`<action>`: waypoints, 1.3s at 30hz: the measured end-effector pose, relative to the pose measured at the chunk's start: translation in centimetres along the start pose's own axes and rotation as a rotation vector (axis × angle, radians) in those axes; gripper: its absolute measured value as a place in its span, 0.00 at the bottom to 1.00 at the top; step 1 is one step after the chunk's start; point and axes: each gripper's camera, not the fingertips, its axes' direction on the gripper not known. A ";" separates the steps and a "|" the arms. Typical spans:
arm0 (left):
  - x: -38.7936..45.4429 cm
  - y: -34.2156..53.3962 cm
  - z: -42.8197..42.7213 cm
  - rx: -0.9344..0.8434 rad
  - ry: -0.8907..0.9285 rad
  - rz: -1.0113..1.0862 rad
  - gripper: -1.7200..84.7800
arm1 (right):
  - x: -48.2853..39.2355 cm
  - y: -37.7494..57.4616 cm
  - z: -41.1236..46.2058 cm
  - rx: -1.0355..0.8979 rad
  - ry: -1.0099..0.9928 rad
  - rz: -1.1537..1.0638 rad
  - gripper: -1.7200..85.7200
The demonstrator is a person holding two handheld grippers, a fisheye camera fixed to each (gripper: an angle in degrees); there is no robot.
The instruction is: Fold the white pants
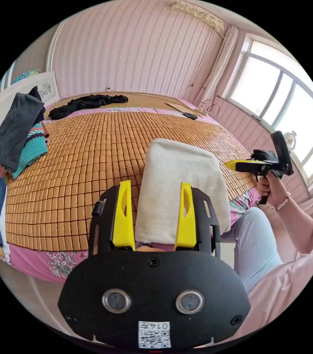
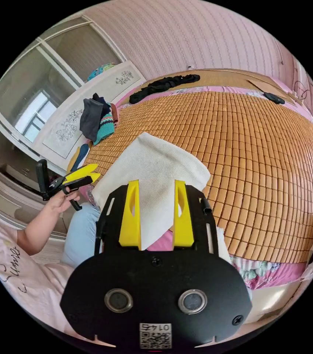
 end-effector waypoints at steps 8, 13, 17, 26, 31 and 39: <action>-6.1 -6.9 9.6 -0.273 0.354 -0.009 0.26 | 9.9 6.3 2.1 0.015 -0.338 0.383 0.27; -7.5 -9.2 13.9 -0.387 0.451 0.065 0.26 | 11.3 6.5 4.4 -0.006 -0.489 0.428 0.26; -8.0 -9.7 16.2 -0.445 0.516 0.054 0.24 | 9.3 5.5 3.3 -0.078 -0.400 0.312 0.24; -9.9 -7.1 15.3 -0.256 0.546 0.013 0.16 | -3.7 4.2 -1.3 -0.128 -0.008 -0.199 0.17; -9.2 -4.2 14.1 -0.104 0.576 -0.078 0.15 | -9.9 4.6 -3.8 -0.152 0.125 -0.421 0.16; -3.3 -3.1 13.2 0.095 0.649 -0.127 0.14 | -16.3 7.4 -11.2 -0.135 0.310 -0.683 0.16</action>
